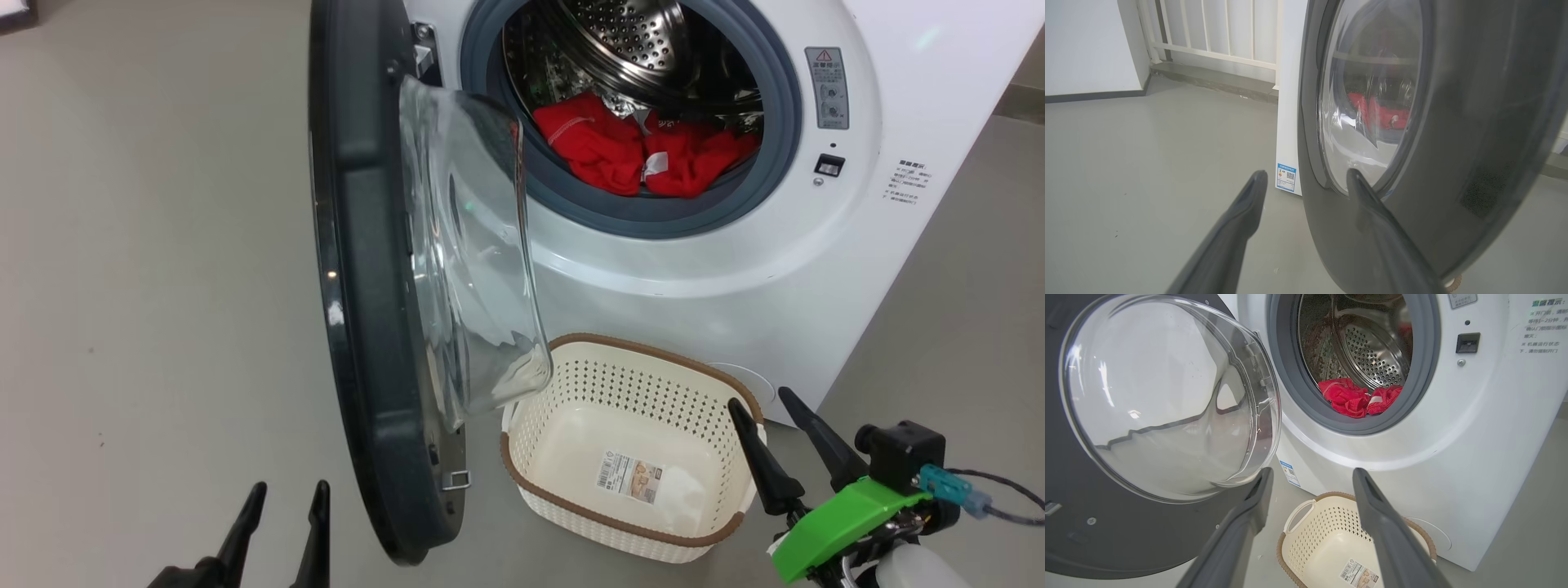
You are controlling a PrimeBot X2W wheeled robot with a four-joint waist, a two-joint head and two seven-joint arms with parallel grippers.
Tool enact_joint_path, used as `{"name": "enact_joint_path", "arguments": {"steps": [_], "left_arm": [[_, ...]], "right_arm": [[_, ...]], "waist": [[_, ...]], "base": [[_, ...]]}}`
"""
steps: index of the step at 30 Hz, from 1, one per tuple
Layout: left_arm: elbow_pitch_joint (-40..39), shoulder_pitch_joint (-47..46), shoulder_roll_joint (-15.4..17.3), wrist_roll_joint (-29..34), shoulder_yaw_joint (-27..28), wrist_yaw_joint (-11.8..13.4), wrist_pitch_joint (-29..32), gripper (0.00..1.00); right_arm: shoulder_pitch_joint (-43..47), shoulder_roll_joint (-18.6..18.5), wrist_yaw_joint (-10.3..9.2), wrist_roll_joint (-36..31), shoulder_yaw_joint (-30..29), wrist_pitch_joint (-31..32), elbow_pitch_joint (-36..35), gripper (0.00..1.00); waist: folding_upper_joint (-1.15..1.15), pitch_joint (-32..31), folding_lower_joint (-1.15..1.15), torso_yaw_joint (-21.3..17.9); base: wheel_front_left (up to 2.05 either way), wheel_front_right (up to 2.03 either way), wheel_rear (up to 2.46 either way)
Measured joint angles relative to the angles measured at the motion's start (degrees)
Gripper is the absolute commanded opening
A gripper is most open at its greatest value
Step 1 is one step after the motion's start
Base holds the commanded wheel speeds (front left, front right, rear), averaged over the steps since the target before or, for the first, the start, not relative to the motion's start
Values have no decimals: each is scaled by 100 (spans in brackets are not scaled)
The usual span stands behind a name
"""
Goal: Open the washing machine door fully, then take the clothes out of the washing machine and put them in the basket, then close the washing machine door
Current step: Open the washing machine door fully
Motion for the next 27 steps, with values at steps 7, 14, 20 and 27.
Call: {"name": "enact_joint_path", "arguments": {"steps": [7, 14, 20, 27], "left_arm": [[-5, -1, 1, 13, 9, 0, 0, 100], [-10, -1, 0, 32, 2, 0, 0, 100], [-12, -1, 0, 31, 0, 0, 0, 100], [-190, -8, -2, -153, 125, 0, 0, 0]], "right_arm": [[595, 391, 0, -1045, -715, 0, -494, 100], [952, 560, 0, -1332, -1005, 0, -452, 100], [966, 619, 0, -1401, -1088, 0, -489, 100], [975, 642, 0, -1527, -1135, 0, -554, 100]], "waist": [[0, 15, 0, 36], [0, 12, 0, 51], [0, 10, 0, 31], [0, -20, 0, 51]], "base": [[0, 0, 0], [0, 0, 0], [0, 0, 0], [0, 0, 0]]}}
